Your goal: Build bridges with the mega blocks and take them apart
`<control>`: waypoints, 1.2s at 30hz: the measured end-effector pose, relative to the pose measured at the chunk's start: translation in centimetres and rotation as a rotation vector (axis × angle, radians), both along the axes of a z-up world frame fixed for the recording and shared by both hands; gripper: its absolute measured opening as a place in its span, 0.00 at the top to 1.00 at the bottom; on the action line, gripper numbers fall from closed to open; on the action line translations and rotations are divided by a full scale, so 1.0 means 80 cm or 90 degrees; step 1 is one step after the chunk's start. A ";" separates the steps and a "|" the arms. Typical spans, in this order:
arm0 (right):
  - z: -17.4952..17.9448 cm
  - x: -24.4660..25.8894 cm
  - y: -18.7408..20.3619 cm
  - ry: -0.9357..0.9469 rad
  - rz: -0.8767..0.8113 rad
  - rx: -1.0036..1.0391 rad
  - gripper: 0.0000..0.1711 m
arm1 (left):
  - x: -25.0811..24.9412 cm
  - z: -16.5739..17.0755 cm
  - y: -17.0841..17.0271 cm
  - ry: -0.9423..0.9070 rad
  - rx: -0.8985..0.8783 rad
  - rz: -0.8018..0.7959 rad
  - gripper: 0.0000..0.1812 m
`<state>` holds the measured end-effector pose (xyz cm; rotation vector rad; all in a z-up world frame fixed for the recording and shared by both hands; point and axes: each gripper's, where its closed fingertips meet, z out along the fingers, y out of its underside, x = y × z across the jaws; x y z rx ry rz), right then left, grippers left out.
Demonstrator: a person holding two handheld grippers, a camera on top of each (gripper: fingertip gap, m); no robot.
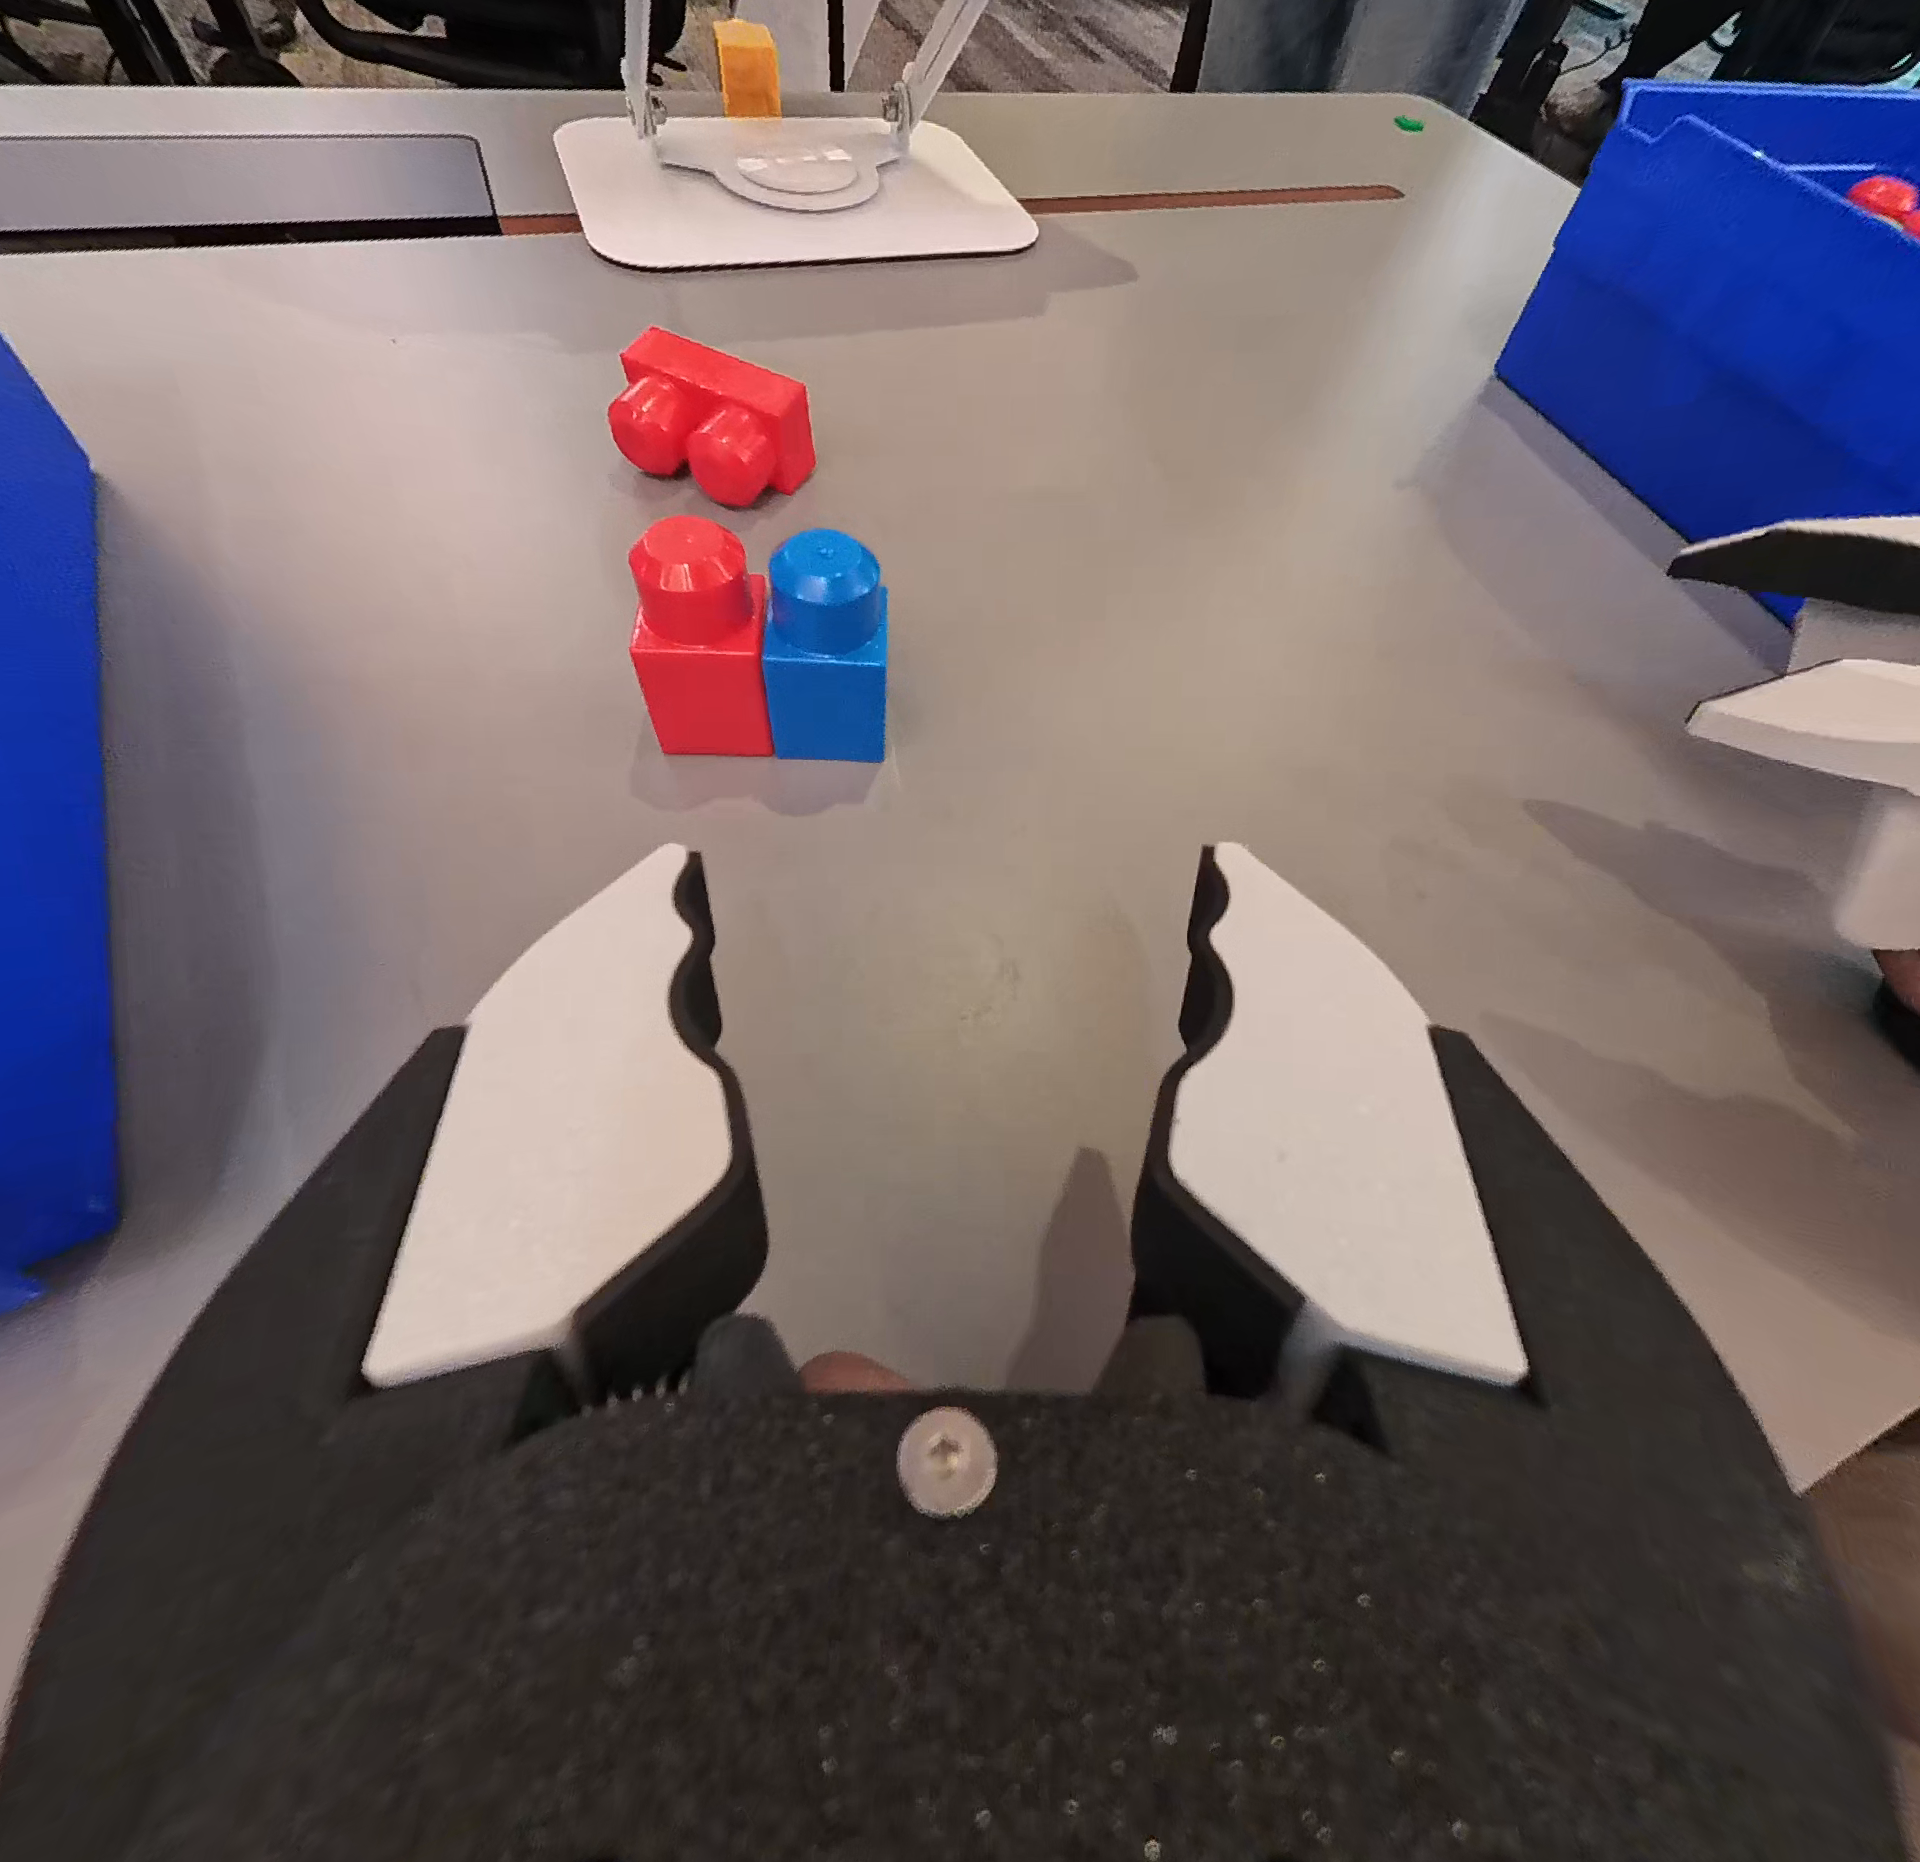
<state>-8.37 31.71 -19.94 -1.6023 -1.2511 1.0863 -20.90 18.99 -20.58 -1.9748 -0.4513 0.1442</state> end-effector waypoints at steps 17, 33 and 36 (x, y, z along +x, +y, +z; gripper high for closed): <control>-0.007 0.001 0.004 -0.029 -0.023 0.010 0.58 | -0.012 -0.012 -0.005 -0.001 -0.029 0.045 0.58; -0.005 0.001 -0.007 -0.031 -0.002 0.005 0.86 | -0.016 -0.001 -0.016 -0.013 -0.002 0.049 0.77; -0.006 0.002 -0.011 -0.036 0.002 0.013 0.87 | -0.013 0.004 -0.021 -0.006 0.007 0.049 0.80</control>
